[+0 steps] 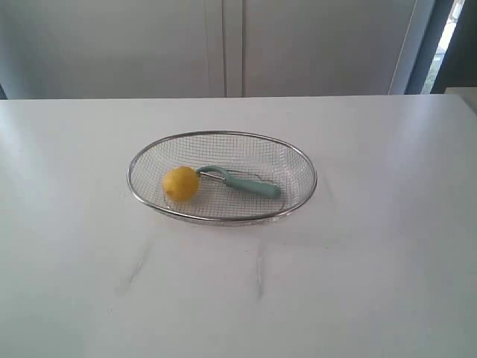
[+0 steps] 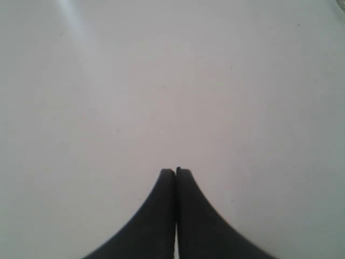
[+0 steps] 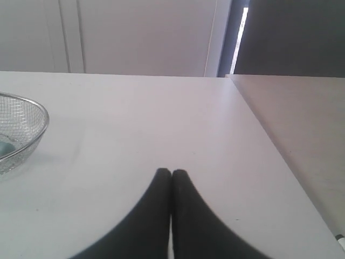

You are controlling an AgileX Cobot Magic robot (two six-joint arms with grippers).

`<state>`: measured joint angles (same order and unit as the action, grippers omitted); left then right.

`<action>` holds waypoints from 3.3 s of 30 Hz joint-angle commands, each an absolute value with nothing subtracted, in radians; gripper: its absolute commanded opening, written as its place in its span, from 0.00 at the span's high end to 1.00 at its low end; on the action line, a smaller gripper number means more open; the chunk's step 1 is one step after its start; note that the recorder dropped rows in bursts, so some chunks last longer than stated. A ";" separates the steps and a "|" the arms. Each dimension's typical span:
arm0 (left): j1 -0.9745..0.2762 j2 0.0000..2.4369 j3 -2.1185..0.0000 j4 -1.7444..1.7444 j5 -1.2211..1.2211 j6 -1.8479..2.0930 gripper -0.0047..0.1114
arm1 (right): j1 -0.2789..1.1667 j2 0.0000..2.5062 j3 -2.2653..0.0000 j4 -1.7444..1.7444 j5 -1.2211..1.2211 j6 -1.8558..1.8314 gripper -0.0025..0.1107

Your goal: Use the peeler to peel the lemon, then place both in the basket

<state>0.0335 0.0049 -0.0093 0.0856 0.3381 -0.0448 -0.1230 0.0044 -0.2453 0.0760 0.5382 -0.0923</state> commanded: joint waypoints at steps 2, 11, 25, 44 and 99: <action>0.038 0.000 0.000 0.084 0.353 -0.048 0.96 | -0.131 0.000 -0.239 0.023 0.520 -0.037 0.98; 0.038 0.000 0.000 0.084 0.353 -0.048 0.96 | -0.131 0.000 -0.172 0.000 0.482 -0.037 0.98; 0.038 0.000 0.000 0.084 0.353 -0.048 0.96 | -0.131 0.000 -0.037 0.000 0.387 -0.037 0.98; 0.038 0.000 0.000 0.084 0.353 -0.048 0.96 | -0.086 0.000 -0.009 0.000 0.370 -0.039 0.98; 0.038 0.000 0.000 0.084 0.353 -0.048 0.96 | -0.070 0.000 0.000 0.000 0.342 -0.042 0.98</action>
<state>0.0335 0.0049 -0.0093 0.0856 0.3363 -0.0448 -0.0715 0.0044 -0.0042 0.0000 0.3581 -0.0445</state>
